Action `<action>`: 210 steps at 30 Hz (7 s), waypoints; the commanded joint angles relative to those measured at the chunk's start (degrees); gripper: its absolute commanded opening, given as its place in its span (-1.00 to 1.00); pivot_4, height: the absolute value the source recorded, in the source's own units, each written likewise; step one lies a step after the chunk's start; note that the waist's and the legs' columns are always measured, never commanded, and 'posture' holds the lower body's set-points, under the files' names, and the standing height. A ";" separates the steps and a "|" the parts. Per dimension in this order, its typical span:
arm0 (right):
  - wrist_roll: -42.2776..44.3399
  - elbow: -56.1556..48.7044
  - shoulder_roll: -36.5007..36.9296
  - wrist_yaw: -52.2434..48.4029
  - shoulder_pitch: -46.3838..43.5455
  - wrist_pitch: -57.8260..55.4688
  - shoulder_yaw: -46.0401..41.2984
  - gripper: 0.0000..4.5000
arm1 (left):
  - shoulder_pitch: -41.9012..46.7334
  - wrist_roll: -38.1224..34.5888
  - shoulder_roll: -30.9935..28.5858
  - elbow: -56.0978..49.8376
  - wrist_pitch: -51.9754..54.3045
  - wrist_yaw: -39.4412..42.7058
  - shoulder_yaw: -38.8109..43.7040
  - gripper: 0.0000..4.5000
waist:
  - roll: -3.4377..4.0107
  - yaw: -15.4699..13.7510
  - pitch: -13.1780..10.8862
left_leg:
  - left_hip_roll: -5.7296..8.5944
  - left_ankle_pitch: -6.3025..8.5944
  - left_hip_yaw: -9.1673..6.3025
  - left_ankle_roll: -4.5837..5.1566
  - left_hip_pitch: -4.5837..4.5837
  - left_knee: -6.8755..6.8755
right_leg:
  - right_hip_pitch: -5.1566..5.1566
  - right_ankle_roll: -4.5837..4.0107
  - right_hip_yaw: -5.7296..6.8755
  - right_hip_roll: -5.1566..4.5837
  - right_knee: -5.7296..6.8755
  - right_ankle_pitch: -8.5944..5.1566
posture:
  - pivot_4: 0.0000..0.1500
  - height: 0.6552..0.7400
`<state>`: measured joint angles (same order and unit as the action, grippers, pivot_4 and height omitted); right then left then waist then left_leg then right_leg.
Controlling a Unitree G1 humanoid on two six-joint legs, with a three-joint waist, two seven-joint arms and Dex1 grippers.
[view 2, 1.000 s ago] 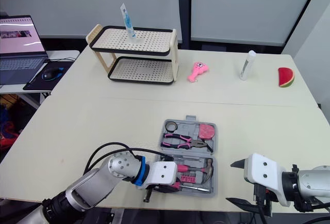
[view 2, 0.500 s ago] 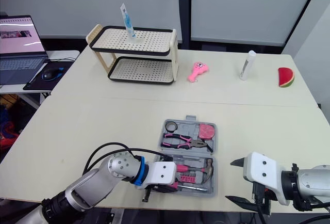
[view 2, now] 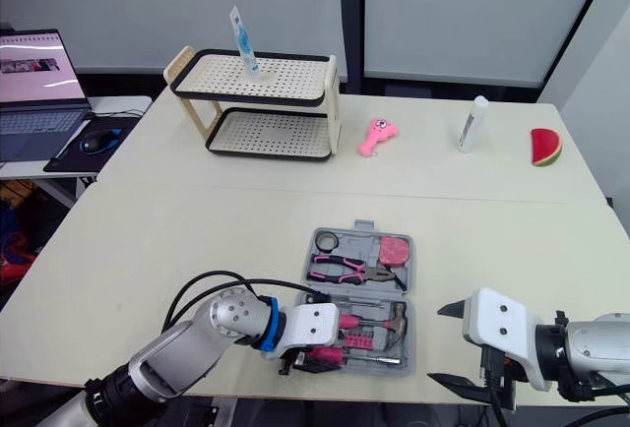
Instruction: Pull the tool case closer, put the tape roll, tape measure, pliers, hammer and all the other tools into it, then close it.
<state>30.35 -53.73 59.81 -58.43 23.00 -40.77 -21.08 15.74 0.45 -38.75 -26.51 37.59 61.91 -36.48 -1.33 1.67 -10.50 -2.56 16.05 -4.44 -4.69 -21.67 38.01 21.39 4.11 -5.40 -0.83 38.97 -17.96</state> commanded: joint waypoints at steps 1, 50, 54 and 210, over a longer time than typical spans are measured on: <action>0.19 -1.76 0.32 0.39 -0.01 0.23 -0.77 1.00 | -0.77 -3.79 0.40 -3.20 0.91 0.24 3.21 0.57 | -0.01 0.01 0.00 | 0.00 0.00 0.00 0.00 0.00 0.00 | 0.00 0.00 0.00 0.00 0.00 0.00 | 1.00 0.88; 5.60 -1.99 -0.49 4.58 -5.27 -0.57 1.01 1.00 | -4.65 -13.78 -2.14 9.38 -18.87 8.94 14.99 -0.99 | 0.00 0.18 -0.01 | -0.02 0.00 0.00 0.00 0.01 -0.03 | 0.01 0.00 0.02 0.00 -0.01 -0.01 | 1.00 0.88; 2.90 0.24 -1.17 6.08 -5.84 0.65 1.97 1.00 | -7.12 -22.75 -6.42 5.18 -14.81 10.25 25.70 -0.99 | -0.03 0.02 -0.04 | -0.08 0.00 -0.01 0.00 -0.03 -0.03 | 0.05 0.00 0.06 0.01 0.00 -0.01 | 1.00 0.88; -25.21 22.58 -14.54 8.83 -13.22 13.58 20.64 -0.99 | -15.06 -17.55 -7.85 15.89 -35.77 15.35 28.64 -1.00 | 0.12 0.10 -0.04 | -0.03 0.00 -0.01 -0.01 -0.03 -0.04 | 0.07 -0.02 0.08 -0.06 0.05 0.02 | 1.00 0.88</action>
<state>3.43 -27.58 45.84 -50.48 9.13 -26.20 1.92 1.75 -13.97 -45.41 -4.65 1.01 74.45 -7.50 -1.20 1.78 -10.54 -2.59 16.06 -4.45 -4.70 -21.70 37.97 21.45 4.09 -5.32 -0.88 39.03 -17.94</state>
